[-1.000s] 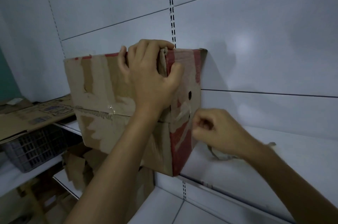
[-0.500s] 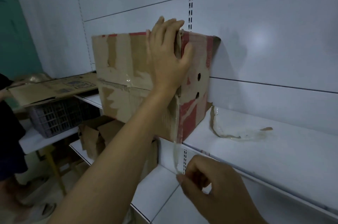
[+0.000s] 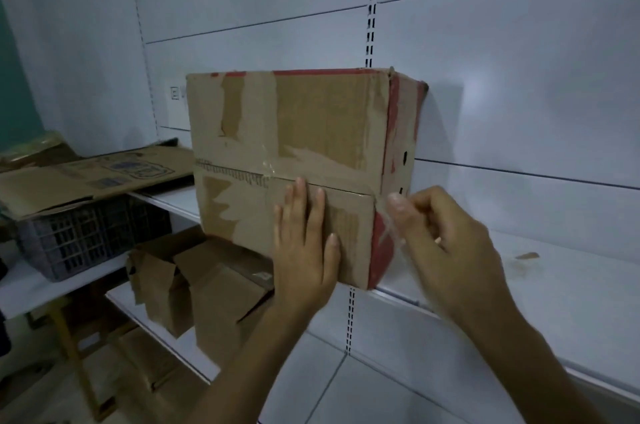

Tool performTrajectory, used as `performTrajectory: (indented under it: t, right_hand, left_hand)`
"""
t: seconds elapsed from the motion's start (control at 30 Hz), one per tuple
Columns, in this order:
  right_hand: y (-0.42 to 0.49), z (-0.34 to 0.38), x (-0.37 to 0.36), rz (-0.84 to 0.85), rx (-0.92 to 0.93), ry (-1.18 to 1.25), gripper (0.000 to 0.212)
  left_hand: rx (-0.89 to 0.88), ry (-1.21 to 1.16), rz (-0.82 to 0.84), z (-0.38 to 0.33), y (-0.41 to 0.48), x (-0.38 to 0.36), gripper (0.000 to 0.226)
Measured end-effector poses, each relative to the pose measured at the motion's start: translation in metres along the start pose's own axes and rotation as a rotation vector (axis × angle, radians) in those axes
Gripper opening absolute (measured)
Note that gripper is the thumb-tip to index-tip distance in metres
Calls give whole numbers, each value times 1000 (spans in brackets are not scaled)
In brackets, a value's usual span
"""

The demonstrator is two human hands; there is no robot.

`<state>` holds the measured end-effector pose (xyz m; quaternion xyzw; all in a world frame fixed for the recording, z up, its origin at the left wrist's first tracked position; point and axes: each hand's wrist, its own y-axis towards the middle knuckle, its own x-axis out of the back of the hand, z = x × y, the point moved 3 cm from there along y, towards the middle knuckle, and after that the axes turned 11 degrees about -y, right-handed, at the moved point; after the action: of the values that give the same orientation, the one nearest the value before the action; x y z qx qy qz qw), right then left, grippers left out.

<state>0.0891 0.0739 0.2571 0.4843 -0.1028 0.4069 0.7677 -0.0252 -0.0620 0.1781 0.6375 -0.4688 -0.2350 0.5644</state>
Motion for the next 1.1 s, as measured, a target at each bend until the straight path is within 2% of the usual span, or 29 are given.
performTrajectory:
  t: [0.07, 0.17, 0.3, 0.5, 0.63, 0.77, 0.8, 0.93, 1.1]
  right_hand:
    - [11, 14, -8, -65, -34, -156, 45]
    - [8, 31, -27, -192, -120, -249, 46]
    - [-14, 53, -52, -464, -176, -440, 13]
    - [-19, 89, -69, -421, -343, -703, 16]
    - [-16, 92, -84, -392, -415, -741, 26]
    - [-11, 83, -93, -469, -467, -718, 32]
    - [-12, 81, -94, -491, -465, -707, 33]
    - [-12, 87, -103, -565, -445, -621, 31]
    - [-15, 97, -117, -538, -427, -524, 35]
  left_hand:
    - [-26, 37, 0, 6, -8, -9, 58]
    - [-116, 80, 47, 14, -27, -19, 61]
    - [-230, 54, 107, 28, -57, -25, 76]
    - [-190, 72, 170, 32, -55, -23, 94]
    - [-173, -9, 230, 23, -48, -7, 89]
    - [-243, -51, 159, 46, -10, 29, 71]
    - [-222, -15, 156, 56, 5, 37, 74]
    - [-108, 37, 253, 76, 49, 45, 114]
    - [-77, 29, 272, 76, 49, 42, 120]
